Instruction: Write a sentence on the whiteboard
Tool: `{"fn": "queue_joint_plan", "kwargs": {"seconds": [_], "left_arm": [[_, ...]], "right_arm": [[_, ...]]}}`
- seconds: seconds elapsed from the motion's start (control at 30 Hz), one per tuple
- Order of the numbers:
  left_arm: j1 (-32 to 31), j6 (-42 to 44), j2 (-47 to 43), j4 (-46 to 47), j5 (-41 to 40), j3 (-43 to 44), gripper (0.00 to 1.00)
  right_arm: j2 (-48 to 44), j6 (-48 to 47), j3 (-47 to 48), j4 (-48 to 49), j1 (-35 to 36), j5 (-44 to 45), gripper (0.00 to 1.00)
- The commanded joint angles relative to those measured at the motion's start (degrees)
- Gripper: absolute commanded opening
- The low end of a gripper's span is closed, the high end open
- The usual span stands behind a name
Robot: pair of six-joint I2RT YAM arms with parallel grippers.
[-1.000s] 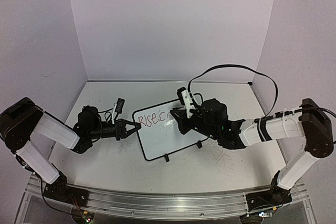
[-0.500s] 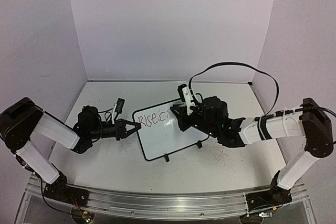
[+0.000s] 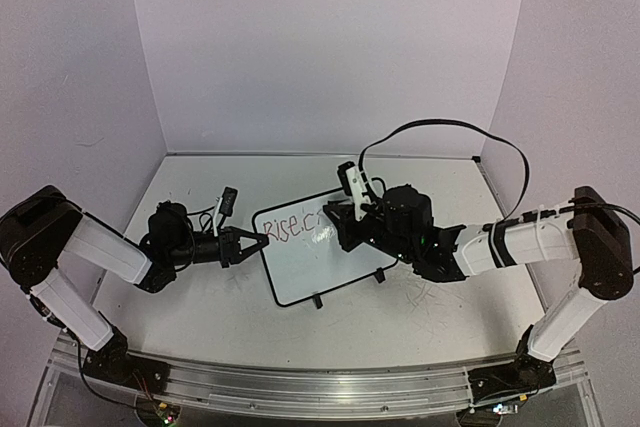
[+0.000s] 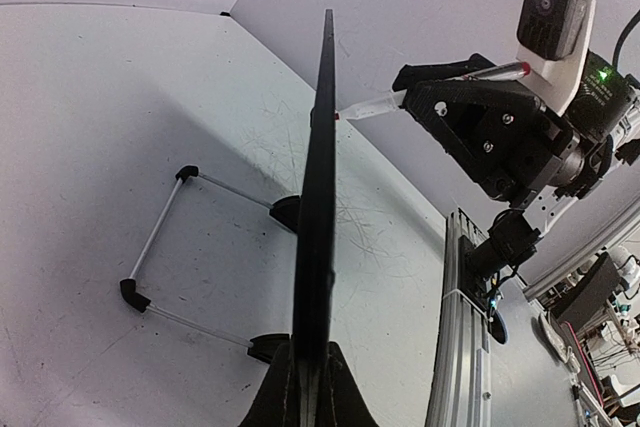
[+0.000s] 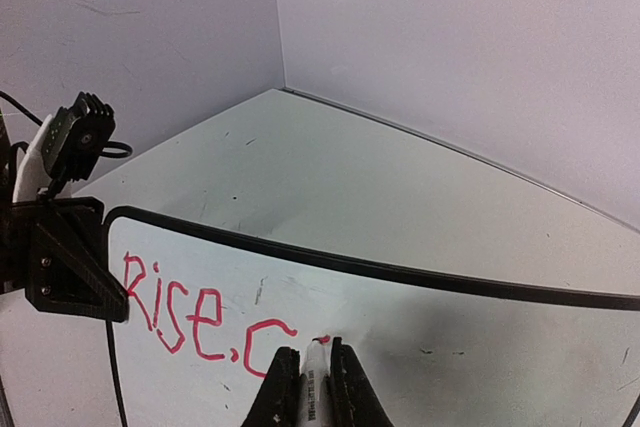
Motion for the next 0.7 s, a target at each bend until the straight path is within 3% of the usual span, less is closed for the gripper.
{"fn": "queue_joint_plan", "kwargs": {"seconds": [0.0,0.67], "left_arm": [[-0.15,0.34,0.30,0.32,-0.42,-0.12,0.00],[-0.14,0.34,0.48,0.32,-0.29,-0.09,0.00]], "right_arm": [[-0.44,1.22,-1.36,0.45,-0.21,-0.06,0.00],[-1.14,2.76,-3.55,0.16,-0.20,2.18,0.00]]}}
